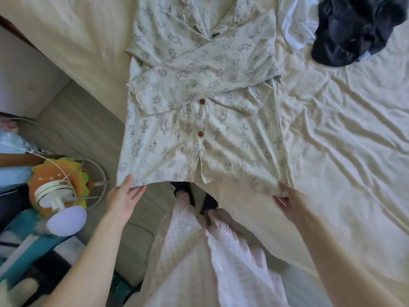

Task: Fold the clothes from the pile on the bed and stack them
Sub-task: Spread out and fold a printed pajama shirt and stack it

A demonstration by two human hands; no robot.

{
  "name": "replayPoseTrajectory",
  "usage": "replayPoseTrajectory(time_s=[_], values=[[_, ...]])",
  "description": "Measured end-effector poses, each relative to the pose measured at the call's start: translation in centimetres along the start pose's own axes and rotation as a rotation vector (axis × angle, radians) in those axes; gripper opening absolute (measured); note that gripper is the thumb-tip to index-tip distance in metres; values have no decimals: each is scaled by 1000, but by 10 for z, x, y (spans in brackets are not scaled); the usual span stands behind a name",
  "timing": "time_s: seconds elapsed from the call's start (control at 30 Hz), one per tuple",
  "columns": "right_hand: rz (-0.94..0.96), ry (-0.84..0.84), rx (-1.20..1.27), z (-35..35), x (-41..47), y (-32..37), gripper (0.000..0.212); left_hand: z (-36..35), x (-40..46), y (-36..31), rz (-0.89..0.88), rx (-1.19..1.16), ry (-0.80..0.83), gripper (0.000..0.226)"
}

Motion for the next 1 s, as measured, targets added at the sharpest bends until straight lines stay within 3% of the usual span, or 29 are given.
replayPoseTrajectory(time_s=[0.27, 0.43, 0.57, 0.7, 1.0], values=[[-26, 76, 284, 39, -57, 7, 7, 13, -70, -14, -29, -88, -51, 5], [-85, 31, 133, 79, -68, -4, 8, 34, -103, 8, 58, -24, -181, 8], [-43, 56, 140, 90, -77, 3, 4, 34, -119, 6, 63, -41, -157, 7], [53, 102, 267, 78, -91, 39, 17, 15, -130, -31, -24, -112, -89, 13], [83, 276, 448, 32, -129, 130, 13, -41, -152, -127, -232, -202, -80, 10]])
Point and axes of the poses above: each hand's wrist, its own x-axis towards the middle knuckle, its own z-axis out of the back of the hand, y = z × x, the point moved 1 cm from there along x, towards the middle knuckle, and after that the axes turned 15 degrees about -y, right-handed, at the moved point
